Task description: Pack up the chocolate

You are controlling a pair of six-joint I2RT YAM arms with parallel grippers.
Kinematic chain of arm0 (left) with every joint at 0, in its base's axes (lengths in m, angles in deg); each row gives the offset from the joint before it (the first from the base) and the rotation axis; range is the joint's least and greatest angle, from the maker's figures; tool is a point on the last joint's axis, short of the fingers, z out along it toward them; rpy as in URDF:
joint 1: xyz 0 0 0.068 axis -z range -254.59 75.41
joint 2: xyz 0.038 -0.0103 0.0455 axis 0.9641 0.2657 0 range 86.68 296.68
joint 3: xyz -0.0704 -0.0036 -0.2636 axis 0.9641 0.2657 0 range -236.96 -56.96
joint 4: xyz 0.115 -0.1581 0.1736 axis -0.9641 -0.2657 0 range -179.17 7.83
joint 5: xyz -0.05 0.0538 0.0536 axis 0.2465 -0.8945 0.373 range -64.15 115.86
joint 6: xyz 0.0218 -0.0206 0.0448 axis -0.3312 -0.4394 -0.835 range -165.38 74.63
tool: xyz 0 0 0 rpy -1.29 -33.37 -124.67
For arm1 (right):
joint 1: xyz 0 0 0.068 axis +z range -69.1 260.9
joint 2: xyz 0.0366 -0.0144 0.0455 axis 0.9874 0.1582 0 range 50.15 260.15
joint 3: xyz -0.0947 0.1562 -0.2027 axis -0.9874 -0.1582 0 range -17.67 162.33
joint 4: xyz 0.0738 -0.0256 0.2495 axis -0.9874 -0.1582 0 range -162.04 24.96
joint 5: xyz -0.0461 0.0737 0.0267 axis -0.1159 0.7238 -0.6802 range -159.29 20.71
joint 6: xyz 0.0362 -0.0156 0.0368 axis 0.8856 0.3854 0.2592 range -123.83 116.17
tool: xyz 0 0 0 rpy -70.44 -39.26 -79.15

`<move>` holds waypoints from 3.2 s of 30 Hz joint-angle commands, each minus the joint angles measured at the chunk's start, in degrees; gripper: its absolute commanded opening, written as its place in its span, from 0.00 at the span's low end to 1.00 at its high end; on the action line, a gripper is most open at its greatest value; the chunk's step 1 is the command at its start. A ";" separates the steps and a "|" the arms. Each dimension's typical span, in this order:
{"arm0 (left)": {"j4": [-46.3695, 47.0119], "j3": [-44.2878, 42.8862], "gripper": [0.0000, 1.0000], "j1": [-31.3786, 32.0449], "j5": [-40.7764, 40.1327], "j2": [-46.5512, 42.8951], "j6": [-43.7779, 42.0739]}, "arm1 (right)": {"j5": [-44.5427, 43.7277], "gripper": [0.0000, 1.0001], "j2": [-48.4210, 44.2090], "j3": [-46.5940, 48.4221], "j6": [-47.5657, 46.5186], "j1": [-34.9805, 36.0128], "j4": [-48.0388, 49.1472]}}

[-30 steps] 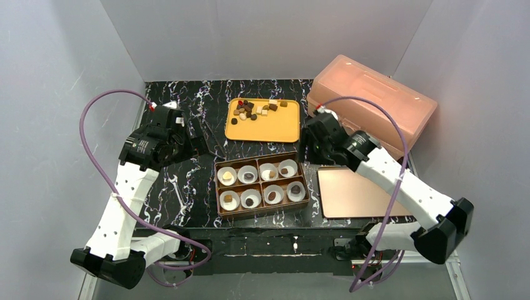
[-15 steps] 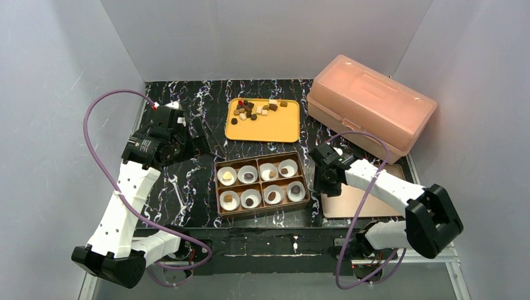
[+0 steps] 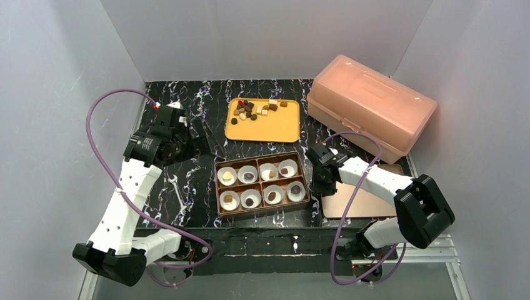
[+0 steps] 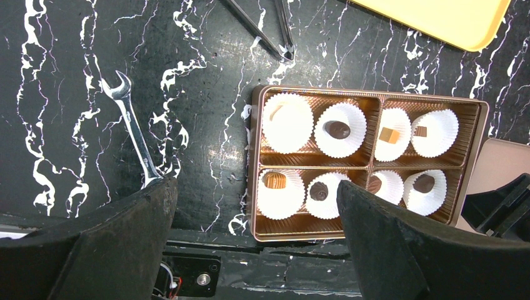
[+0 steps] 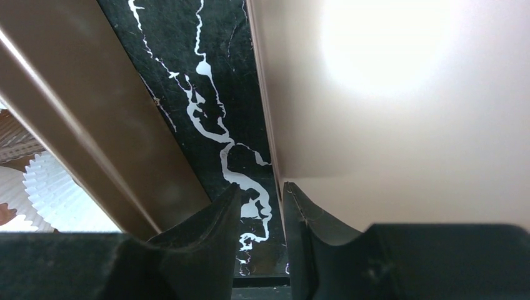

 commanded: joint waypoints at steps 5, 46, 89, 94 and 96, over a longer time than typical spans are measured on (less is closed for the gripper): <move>-1.18 1.56 0.99 -0.37 -1.92 -1.13 -0.45 | 1.84 0.34 0.65 -1.50 -0.22 -0.67 1.21; -0.65 1.78 1.00 -0.34 -0.70 -1.53 -0.45 | 1.99 0.12 3.10 0.38 -1.32 -1.41 1.97; 22.45 -17.21 1.00 -2.53 36.91 9.54 -1.23 | 49.72 0.01 7.64 85.34 12.96 -1.28 9.38; 34.15 -15.11 1.00 -6.07 51.40 10.48 1.21 | 53.47 0.01 3.11 75.06 19.98 -1.37 28.58; 39.52 -13.95 1.00 -7.31 57.06 10.69 2.85 | 54.53 0.01 1.85 72.35 22.37 -1.45 35.50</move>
